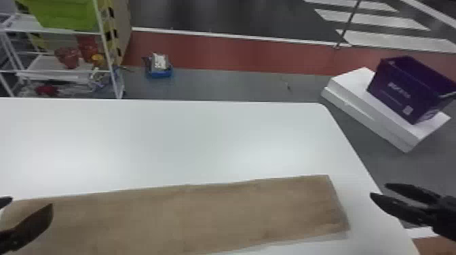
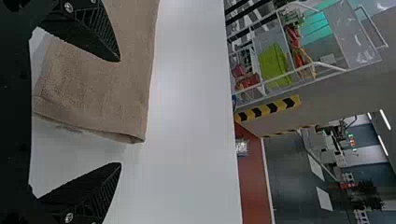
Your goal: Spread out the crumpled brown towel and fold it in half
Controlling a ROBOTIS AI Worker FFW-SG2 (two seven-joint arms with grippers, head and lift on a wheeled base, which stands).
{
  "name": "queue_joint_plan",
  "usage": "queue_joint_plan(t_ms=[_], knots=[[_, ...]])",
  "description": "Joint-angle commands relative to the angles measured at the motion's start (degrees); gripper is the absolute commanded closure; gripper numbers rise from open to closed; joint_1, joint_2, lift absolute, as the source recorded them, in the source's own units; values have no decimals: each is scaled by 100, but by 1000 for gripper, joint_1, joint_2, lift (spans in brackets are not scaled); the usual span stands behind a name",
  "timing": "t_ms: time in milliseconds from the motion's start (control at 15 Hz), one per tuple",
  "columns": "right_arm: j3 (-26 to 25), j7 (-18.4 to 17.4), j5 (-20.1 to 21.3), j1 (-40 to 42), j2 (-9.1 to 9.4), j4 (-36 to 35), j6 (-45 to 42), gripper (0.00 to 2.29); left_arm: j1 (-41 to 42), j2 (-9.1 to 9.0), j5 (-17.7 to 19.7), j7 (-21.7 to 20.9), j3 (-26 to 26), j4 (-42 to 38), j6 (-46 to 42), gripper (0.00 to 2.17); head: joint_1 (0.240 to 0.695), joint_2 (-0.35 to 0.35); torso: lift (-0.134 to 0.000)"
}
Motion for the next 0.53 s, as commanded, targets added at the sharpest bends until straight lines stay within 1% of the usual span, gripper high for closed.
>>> queue_joint_plan(t_ms=[0,67,267,333,467], knots=[[15,9,137,-37,-38,94,-230,87,-86,-24,-43,35,56,127,23,161,695,-166,-124],[41,9,225,-46,-38,111,-353,90,-103,-24,-43,61,56,171,23,161,695,-163,-124],[50,0,242,-160,-46,270,-423,90,-182,-24,-131,61,74,286,23,161,695,-156,-124],[50,0,286,-231,-82,375,-423,90,-191,-24,-175,96,74,347,23,161,695,-155,-124],[50,0,339,-336,-213,551,-423,90,-279,-24,-254,122,109,470,23,161,695,-154,-124]])
